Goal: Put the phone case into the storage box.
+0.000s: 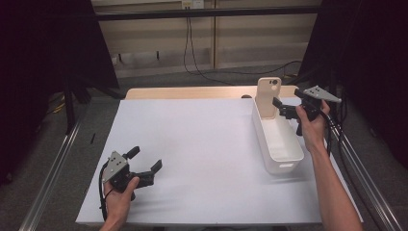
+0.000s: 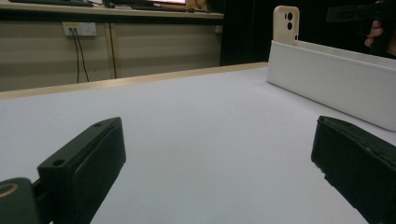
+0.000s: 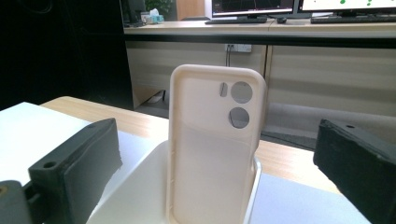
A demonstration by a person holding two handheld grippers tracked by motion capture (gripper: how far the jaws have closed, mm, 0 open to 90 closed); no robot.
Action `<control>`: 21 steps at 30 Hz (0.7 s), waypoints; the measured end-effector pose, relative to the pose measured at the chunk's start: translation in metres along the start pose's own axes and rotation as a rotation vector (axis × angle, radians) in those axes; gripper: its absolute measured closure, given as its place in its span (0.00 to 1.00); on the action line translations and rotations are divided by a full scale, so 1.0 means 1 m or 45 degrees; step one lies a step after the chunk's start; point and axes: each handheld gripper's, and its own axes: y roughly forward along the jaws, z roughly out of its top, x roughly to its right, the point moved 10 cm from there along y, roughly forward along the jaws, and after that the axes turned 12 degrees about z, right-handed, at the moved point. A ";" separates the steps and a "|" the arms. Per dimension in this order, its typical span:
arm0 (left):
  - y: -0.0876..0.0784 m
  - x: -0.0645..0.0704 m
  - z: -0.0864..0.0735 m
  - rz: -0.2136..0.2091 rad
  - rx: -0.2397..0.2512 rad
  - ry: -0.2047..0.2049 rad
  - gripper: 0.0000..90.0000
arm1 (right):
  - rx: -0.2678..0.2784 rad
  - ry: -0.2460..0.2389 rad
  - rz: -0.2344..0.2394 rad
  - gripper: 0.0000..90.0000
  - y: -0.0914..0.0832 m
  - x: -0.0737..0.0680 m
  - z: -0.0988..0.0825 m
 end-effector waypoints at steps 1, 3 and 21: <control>0.000 0.000 0.000 0.001 0.001 0.000 0.03 | -0.001 -0.006 0.004 0.00 -0.002 -0.001 0.000; 0.000 0.000 0.000 -0.002 0.001 0.004 0.03 | 0.005 -0.003 0.002 0.00 -0.006 -0.002 0.000; -0.003 0.000 0.001 0.000 0.011 0.011 0.03 | -0.002 0.002 0.014 0.00 -0.037 -0.020 -0.003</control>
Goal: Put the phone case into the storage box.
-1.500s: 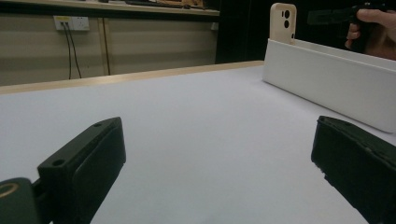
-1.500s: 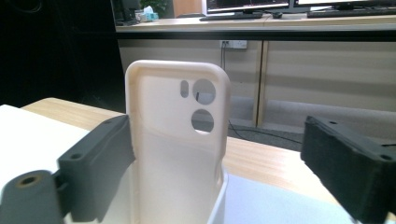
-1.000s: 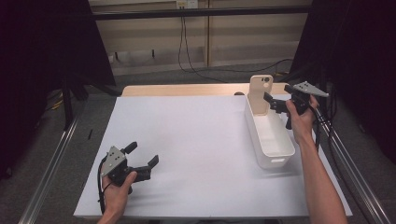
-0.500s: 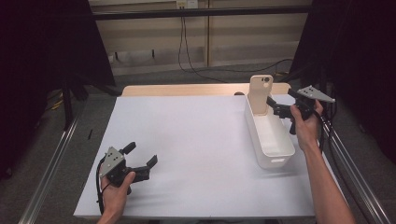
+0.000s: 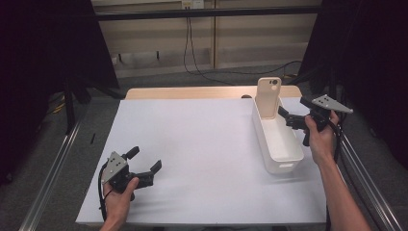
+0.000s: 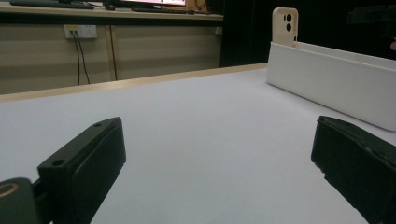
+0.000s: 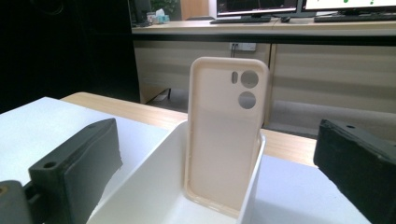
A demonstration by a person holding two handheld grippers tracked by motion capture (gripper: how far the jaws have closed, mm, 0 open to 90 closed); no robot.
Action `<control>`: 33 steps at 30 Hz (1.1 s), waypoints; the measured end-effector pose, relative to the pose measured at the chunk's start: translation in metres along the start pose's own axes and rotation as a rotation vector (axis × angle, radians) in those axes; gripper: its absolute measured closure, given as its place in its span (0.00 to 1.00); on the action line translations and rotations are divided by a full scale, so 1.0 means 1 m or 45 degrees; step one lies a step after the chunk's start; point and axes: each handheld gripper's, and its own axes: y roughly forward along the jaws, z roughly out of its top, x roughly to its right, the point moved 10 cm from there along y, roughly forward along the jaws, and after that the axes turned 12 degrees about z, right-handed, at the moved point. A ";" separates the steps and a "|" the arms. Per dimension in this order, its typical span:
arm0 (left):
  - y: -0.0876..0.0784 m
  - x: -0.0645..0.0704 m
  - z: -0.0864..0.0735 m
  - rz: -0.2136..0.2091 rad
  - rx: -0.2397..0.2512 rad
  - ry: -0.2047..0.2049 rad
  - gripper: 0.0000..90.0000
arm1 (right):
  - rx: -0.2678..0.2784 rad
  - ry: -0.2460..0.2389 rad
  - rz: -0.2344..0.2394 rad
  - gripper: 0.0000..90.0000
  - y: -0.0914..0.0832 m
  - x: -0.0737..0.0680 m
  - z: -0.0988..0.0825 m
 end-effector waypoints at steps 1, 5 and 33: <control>0.000 0.000 0.000 0.002 0.000 0.003 0.03 | 0.000 0.003 0.004 0.00 -0.002 -0.001 0.000; -0.002 -0.001 0.000 0.001 0.005 -0.014 0.03 | 0.014 0.004 0.002 0.00 -0.009 -0.003 0.002; -0.015 -0.010 0.003 0.055 0.027 -0.014 0.04 | 0.065 -0.021 -0.016 0.01 -0.056 -0.032 -0.014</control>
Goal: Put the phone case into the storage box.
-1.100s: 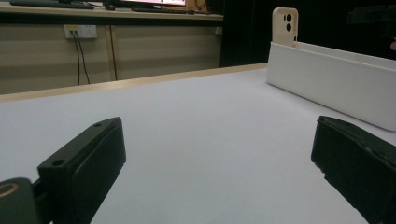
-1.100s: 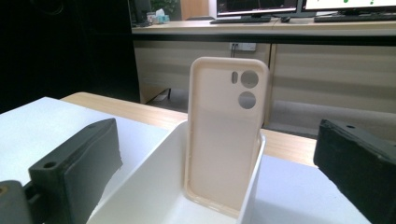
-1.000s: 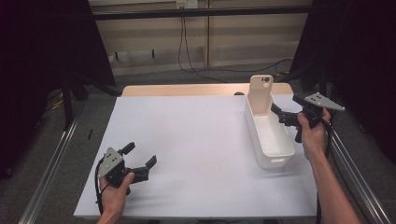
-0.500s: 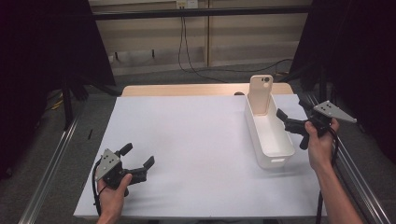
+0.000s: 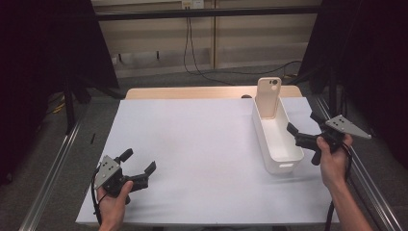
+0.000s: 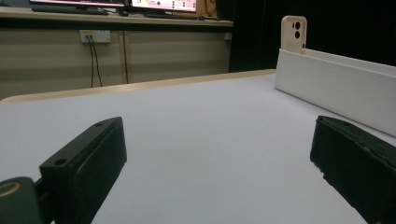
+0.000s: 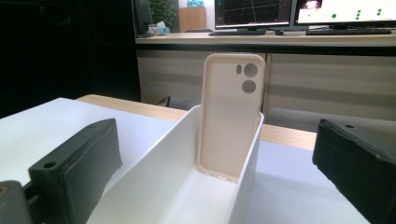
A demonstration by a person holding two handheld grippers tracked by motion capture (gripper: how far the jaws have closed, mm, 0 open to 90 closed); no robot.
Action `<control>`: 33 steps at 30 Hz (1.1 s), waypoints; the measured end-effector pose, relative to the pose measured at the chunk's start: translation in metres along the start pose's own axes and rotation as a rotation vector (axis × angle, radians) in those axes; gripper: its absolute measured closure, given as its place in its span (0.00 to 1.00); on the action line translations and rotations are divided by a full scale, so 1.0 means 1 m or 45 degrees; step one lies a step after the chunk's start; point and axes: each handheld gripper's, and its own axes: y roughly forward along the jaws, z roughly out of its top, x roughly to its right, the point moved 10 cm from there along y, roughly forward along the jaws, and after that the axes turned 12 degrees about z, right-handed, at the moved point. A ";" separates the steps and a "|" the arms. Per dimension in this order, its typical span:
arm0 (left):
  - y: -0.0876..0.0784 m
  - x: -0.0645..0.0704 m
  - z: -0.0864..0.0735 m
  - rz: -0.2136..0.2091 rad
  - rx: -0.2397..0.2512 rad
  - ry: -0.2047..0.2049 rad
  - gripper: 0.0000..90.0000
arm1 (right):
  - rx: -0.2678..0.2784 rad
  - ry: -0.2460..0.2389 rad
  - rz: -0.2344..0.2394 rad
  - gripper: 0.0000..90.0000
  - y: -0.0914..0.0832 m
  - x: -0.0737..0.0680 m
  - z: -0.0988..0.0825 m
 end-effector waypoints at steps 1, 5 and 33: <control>-0.001 0.000 0.000 0.000 0.002 0.006 0.04 | 0.000 -0.002 -0.003 0.01 -0.002 -0.001 -0.001; -0.002 -0.002 0.001 0.011 0.005 -0.002 0.04 | 0.002 0.013 0.006 0.01 -0.008 -0.007 -0.003; -0.003 0.001 -0.005 0.059 -0.039 0.056 0.04 | -0.014 0.027 -0.066 0.01 -0.071 -0.041 -0.045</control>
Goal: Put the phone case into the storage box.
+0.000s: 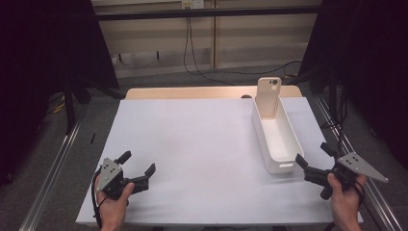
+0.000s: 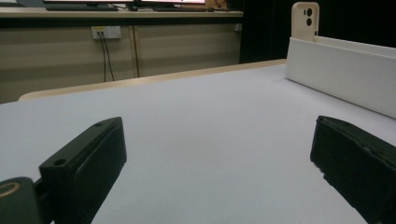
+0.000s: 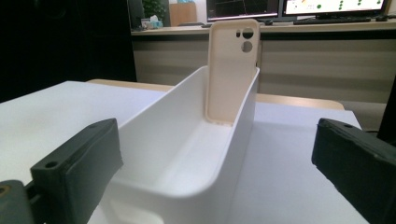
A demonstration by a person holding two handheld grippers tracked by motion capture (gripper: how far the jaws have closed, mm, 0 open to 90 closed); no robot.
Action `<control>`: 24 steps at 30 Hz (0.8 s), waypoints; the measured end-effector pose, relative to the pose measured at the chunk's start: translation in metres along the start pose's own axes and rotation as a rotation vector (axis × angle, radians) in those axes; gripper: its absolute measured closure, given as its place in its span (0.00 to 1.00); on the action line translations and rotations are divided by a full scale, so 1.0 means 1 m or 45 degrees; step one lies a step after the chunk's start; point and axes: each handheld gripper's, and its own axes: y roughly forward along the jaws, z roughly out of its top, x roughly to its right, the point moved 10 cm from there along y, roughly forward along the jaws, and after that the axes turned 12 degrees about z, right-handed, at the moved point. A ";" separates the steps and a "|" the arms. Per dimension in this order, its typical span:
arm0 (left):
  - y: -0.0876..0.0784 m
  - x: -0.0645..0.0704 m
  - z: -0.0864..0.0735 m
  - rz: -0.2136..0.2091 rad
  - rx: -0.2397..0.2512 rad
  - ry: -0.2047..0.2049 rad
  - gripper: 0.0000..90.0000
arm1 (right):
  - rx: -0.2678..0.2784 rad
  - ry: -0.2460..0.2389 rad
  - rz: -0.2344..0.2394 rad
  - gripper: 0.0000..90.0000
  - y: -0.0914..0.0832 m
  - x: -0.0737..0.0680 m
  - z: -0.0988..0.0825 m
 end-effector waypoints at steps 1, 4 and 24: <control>0.000 0.001 0.001 -0.003 0.004 -0.013 0.04 | -0.001 0.004 -0.003 0.01 -0.001 -0.001 -0.002; -0.002 -0.001 0.001 -0.005 0.012 -0.015 0.04 | -0.020 0.001 -0.009 0.01 -0.007 -0.007 -0.011; -0.010 -0.010 -0.008 0.027 -0.029 -0.063 0.04 | -0.012 0.003 -0.056 0.01 -0.026 -0.011 -0.026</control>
